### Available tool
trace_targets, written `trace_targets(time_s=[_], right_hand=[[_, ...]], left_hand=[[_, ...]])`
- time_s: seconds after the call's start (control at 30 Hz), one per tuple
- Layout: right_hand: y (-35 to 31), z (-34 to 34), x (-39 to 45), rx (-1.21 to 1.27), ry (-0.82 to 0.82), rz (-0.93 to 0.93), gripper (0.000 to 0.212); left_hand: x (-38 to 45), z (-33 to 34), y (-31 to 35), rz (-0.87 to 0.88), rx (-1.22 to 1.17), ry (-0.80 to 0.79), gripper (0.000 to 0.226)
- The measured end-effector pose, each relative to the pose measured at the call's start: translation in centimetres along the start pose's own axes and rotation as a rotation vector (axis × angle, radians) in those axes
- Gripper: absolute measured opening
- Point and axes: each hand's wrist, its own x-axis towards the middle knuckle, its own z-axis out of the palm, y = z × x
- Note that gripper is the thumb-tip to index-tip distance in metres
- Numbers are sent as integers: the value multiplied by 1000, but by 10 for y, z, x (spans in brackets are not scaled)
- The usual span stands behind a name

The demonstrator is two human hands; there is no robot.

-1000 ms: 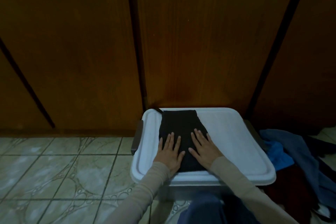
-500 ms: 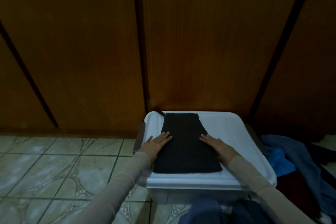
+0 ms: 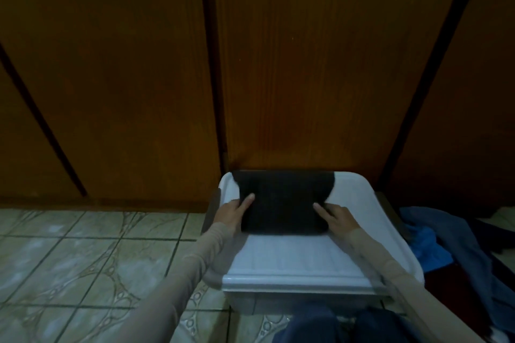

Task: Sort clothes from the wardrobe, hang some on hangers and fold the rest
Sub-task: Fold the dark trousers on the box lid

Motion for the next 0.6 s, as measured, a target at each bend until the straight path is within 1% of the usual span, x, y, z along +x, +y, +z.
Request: trace_targets(time_s=[0.07,0.13,0.2,0.3,0.33,0.4,0.47,0.53,0.6], right_hand=[[-7,7,1,47,-24,80,49],[-11,14,3,-21,-54,186,54],[-9,18,5,-107,-33,220,52],[-11,16,6,-217,37,187,44],[-11,15,7,-225,88,163,40],[-14,17,7,-215,206,91,37],[-20,24,4,-215,282,34,44],[-27,33,4,-311,305,-18,54],[-38,40,4,-463,273,-72,56]], left_hand=[[-2,6,7,-103,-49,58,53],[-4,15,9,-187,12,130,48],[-6,21,9,-218,103,206,40],[-6,19,14,-239,179,272,35],[-6,19,15,-236,183,291,37],[-5,20,15,-169,261,348,44],[-8,23,19,-79,394,369,51],[-9,30,25,-12,511,302,53],[-8,40,33,24,575,213,52]])
